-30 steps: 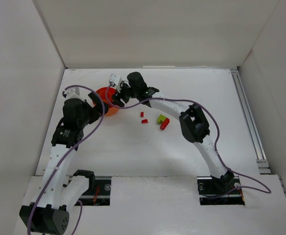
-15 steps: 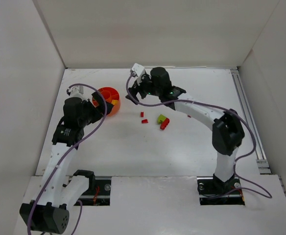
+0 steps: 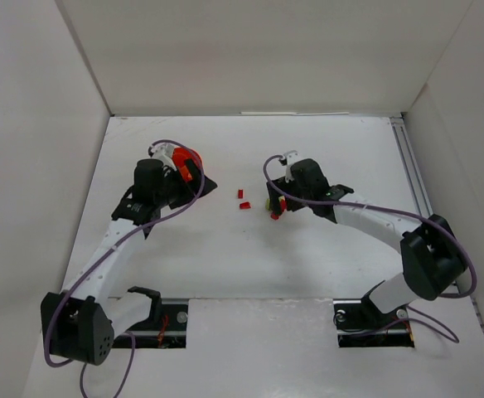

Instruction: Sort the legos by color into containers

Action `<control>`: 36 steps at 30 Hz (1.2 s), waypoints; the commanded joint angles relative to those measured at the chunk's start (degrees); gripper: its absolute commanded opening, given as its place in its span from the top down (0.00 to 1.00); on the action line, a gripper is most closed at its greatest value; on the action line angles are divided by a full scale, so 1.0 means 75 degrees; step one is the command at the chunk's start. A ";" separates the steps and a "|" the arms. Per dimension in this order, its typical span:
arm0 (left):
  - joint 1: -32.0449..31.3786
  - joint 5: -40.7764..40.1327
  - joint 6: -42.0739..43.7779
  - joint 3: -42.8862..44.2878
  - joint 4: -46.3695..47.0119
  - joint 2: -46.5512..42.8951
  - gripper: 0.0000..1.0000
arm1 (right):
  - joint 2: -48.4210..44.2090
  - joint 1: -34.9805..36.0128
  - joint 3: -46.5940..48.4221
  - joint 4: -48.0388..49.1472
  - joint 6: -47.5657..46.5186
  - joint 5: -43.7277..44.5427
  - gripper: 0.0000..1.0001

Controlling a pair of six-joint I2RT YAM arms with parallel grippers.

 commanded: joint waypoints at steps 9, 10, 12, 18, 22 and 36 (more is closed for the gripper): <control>-0.0333 0.0208 -0.0131 -0.0124 0.0798 0.0457 0.00 | 0.0797 0.0790 0.0804 -0.1619 0.3983 0.2299 0.11; -0.0333 0.0208 -0.0131 -0.0124 0.0798 0.0376 0.00 | 0.1018 0.0791 0.0805 -0.1422 0.3984 0.2229 0.11; -0.0333 0.0208 -0.0131 -0.0124 0.0798 0.0375 0.00 | 0.1242 0.0791 0.1027 -0.1420 0.4055 0.2229 0.15; -0.0333 0.0068 -0.0131 -0.0124 0.0553 0.0153 0.00 | 0.1852 0.0791 0.1239 -0.1584 0.4464 0.2743 0.29; -0.0333 -0.0002 -0.0131 -0.0124 0.0552 0.0083 0.00 | 0.2052 0.0721 0.1239 -0.1398 0.4535 0.2814 0.33; -0.0333 0.0160 0.0021 -0.0195 0.0563 -0.0059 0.00 | 0.1736 0.0486 0.0829 -0.0740 0.2955 0.3120 0.74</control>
